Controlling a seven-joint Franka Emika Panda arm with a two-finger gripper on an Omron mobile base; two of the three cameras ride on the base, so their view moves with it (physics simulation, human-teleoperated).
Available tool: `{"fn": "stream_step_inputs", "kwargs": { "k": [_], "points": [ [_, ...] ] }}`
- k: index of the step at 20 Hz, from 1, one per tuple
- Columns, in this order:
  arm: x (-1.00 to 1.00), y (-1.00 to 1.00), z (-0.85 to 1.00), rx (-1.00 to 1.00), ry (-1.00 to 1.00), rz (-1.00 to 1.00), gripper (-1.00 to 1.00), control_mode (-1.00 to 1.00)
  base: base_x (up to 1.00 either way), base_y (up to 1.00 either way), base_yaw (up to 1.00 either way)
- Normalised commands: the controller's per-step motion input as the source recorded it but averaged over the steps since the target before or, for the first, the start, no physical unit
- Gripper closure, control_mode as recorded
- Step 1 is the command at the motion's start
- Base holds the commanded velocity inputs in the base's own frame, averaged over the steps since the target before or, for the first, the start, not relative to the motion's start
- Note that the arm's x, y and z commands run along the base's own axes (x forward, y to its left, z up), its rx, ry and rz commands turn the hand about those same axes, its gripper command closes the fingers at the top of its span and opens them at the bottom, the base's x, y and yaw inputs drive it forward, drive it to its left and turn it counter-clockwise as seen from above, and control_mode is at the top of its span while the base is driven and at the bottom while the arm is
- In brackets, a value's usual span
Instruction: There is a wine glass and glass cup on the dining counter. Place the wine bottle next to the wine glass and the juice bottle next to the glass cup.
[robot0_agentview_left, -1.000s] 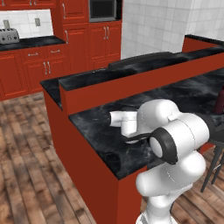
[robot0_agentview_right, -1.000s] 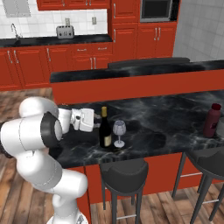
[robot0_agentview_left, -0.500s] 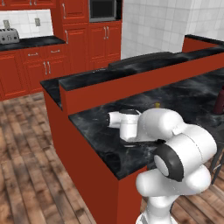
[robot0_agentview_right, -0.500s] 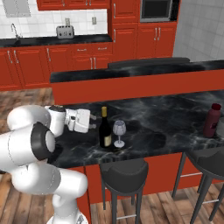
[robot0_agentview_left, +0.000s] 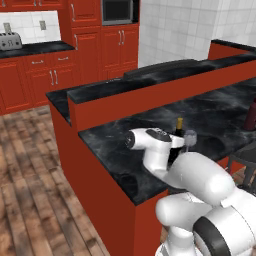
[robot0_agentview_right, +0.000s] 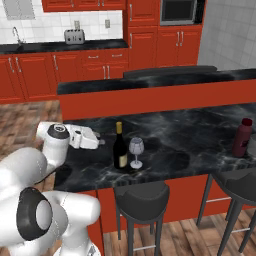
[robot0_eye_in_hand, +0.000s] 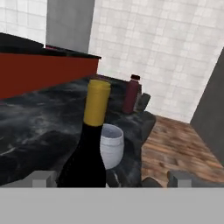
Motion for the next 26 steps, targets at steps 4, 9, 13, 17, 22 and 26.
{"fn": "stream_step_inputs", "kwargs": {
  "k": [4,9,13,17,22,26],
  "points": [
    [-0.44,0.04,0.28,0.18,0.25,0.54,-1.00,-1.00,0.00,0.00,0.00],
    [-0.43,0.07,0.31,0.22,0.23,0.46,-1.00,-1.00,0.00,0.00,0.00],
    [-0.45,0.02,0.34,0.24,0.20,0.28,-1.00,-1.00,0.00,0.00,0.00],
    [-0.46,0.00,0.35,0.24,0.16,0.18,-1.00,-1.00,0.00,0.00,0.00],
    [-0.53,0.03,0.29,0.21,0.10,0.11,-1.00,-1.00,0.00,0.00,0.00],
    [-0.50,0.02,0.33,0.18,0.06,0.06,-1.00,-1.00,0.00,0.00,0.00]
  ]
}}
